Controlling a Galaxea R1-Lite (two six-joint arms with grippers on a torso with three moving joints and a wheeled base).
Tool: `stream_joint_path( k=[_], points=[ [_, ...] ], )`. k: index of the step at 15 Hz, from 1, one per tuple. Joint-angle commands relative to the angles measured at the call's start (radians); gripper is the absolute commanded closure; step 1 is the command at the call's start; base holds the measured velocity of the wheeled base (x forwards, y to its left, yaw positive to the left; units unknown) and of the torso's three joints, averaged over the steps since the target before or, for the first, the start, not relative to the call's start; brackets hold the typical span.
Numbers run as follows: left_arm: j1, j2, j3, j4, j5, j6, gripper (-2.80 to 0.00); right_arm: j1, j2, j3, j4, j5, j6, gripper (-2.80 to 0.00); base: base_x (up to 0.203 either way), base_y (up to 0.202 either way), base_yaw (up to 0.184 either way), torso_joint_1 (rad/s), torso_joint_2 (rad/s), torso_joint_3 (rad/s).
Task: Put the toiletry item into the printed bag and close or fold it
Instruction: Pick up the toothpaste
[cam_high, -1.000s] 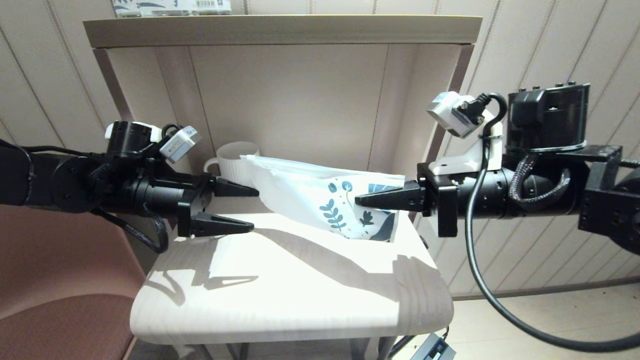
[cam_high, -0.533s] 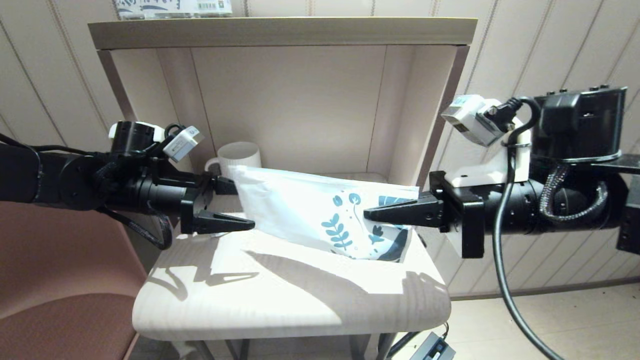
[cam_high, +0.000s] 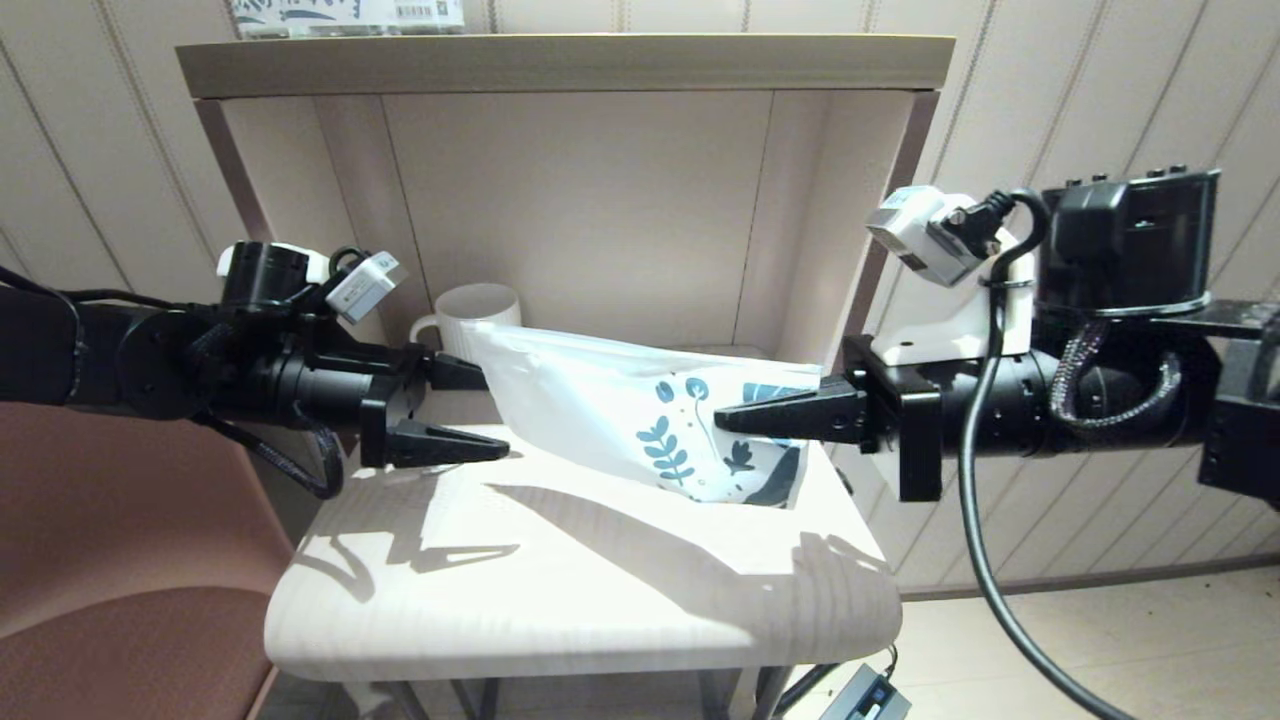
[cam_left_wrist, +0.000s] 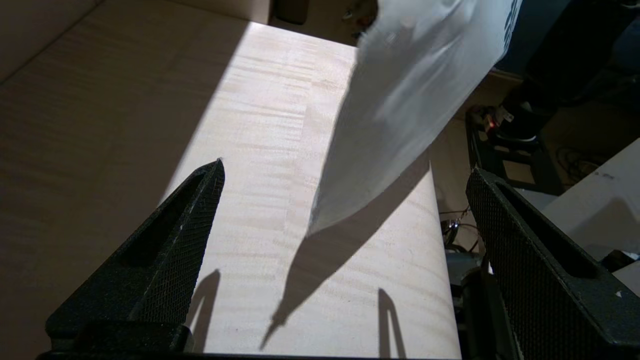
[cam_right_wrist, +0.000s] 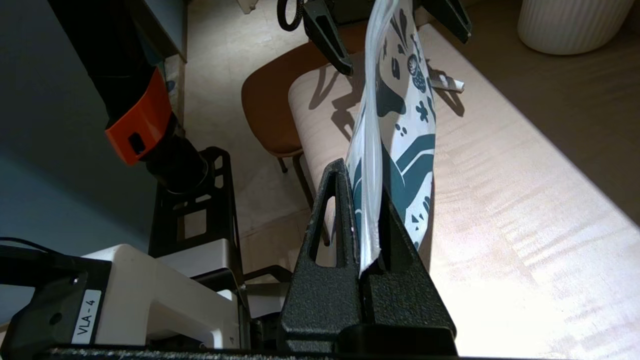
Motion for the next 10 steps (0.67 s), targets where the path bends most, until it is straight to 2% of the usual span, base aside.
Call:
stream_joint_path(
  k=[1, 10],
  points=[
    [0.0, 0.001, -0.013, 0.0, -0.008, 0.002, -2.8, 0.004, 0.021, 0.0, -0.002, 0.005, -0.001, 0.0, 0.0, 0.0, 0.0, 0.0, 0.0, 0.0],
    [-0.047, 0.002, -0.051, -0.004, -0.024, -0.064, -2.8, 0.025, 0.04, -0.023, -0.002, 0.004, -0.004, 0.0, 0.0, 0.0, 0.0, 0.0, 0.0, 0.0]
  ],
)
